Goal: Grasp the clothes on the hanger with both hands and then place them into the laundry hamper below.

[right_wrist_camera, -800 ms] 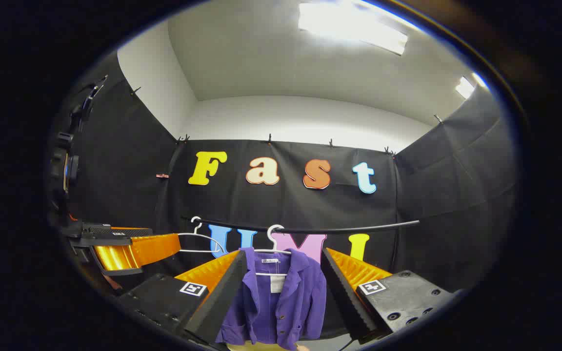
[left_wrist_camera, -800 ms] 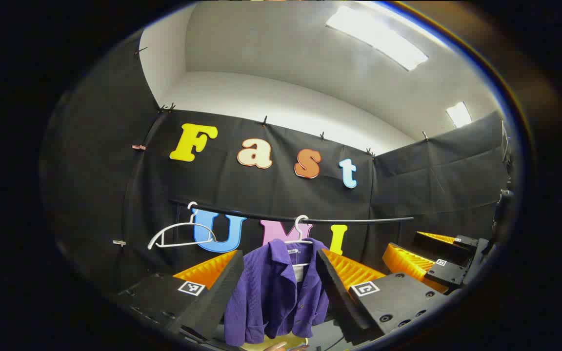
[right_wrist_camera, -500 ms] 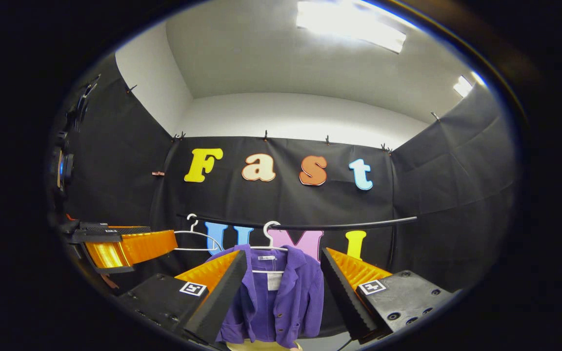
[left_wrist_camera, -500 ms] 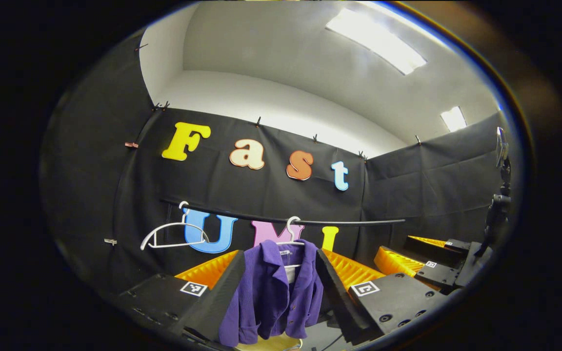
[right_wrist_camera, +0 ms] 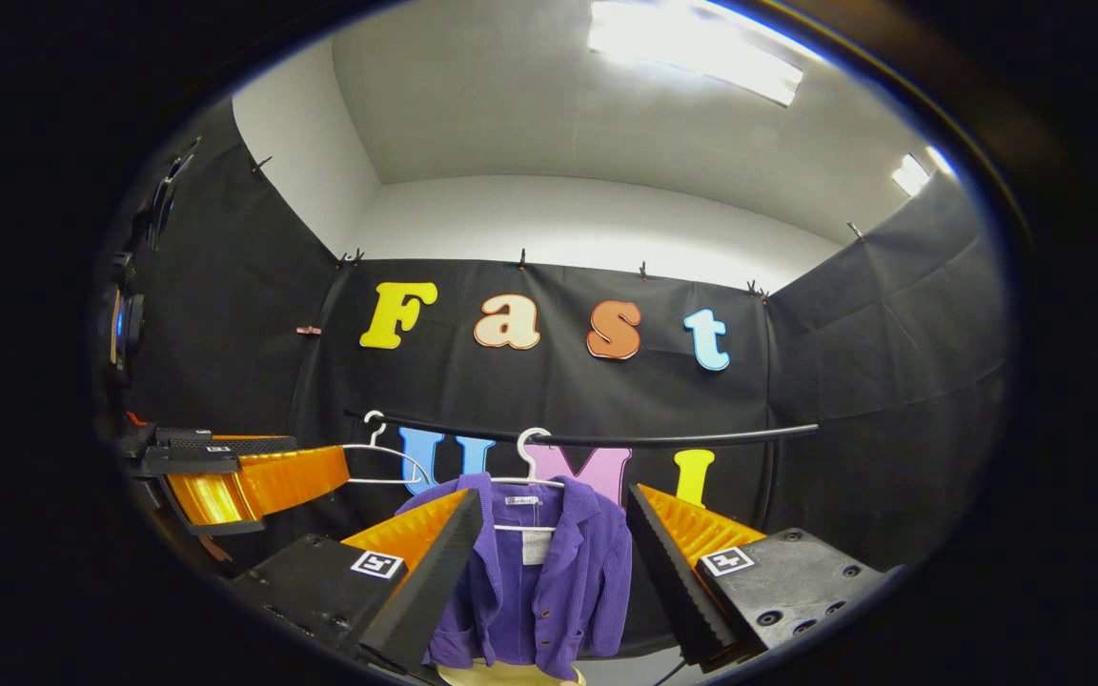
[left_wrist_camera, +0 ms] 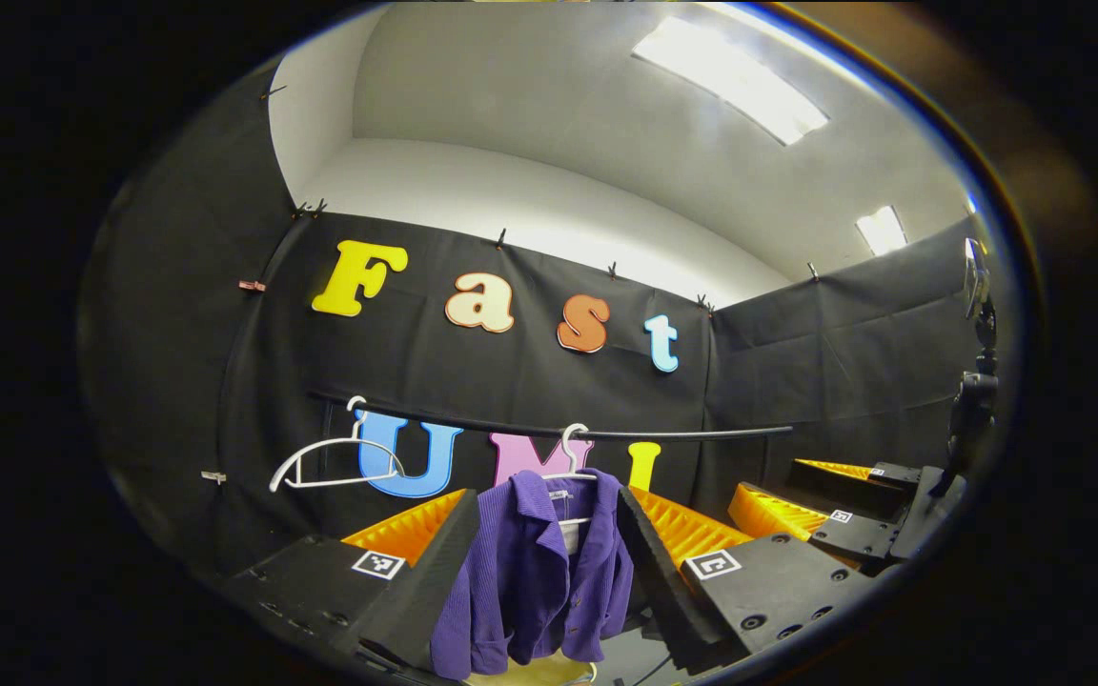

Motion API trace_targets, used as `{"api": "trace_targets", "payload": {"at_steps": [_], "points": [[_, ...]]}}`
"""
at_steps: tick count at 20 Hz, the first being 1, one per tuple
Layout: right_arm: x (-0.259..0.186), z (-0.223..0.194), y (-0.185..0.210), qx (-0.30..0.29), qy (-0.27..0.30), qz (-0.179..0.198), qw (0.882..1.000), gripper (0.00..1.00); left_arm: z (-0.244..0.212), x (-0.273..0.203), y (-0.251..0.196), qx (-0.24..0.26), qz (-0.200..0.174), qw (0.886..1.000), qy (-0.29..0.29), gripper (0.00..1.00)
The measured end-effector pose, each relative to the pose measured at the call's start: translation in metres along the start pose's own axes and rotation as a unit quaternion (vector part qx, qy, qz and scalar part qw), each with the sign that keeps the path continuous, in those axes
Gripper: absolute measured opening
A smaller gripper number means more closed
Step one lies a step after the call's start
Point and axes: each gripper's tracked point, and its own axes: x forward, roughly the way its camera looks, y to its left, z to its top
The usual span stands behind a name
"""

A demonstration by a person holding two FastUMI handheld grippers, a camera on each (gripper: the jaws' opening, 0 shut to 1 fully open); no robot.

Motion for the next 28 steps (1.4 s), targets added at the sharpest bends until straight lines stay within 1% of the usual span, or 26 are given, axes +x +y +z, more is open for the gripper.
{"api": "trace_targets", "payload": {"at_steps": [5, 10, 14, 17, 20, 22, 25, 28], "points": [[0.002, -0.002, 0.001, -0.006, 0.005, -0.012, 1.000, 0.97, -0.004, 0.004, 0.007, -0.004, -0.014, 1.000, 0.007, 0.91], [0.000, -0.016, 0.001, -0.006, 0.030, -0.041, 0.999, 0.97, -0.016, 0.005, 0.004, -0.001, -0.034, 0.999, 0.022, 0.91], [-0.007, -0.025, 0.006, -0.015, 0.040, -0.066, 0.997, 0.97, -0.025, 0.005, 0.009, -0.001, -0.059, 0.998, 0.033, 0.91], [-0.012, -0.032, 0.010, -0.019, 0.051, -0.075, 0.996, 0.97, -0.032, 0.006, 0.017, -0.002, -0.074, 0.996, 0.043, 0.91], [-0.008, -0.040, 0.008, -0.015, 0.060, -0.081, 0.995, 0.95, -0.043, 0.010, 0.011, -0.003, -0.087, 0.995, 0.053, 0.91], [0.000, -0.046, 0.005, -0.008, 0.065, -0.081, 0.995, 0.95, -0.051, 0.017, 0.004, 0.001, -0.089, 0.994, 0.057, 0.91], [0.019, -0.062, 0.001, 0.001, 0.072, -0.069, 0.995, 0.96, -0.067, 0.033, -0.004, 0.009, -0.080, 0.995, 0.060, 0.91], [0.049, -0.083, -0.001, 0.008, 0.080, -0.040, 0.996, 0.96, -0.085, 0.058, -0.009, 0.006, -0.067, 0.996, 0.066, 0.91]]}}
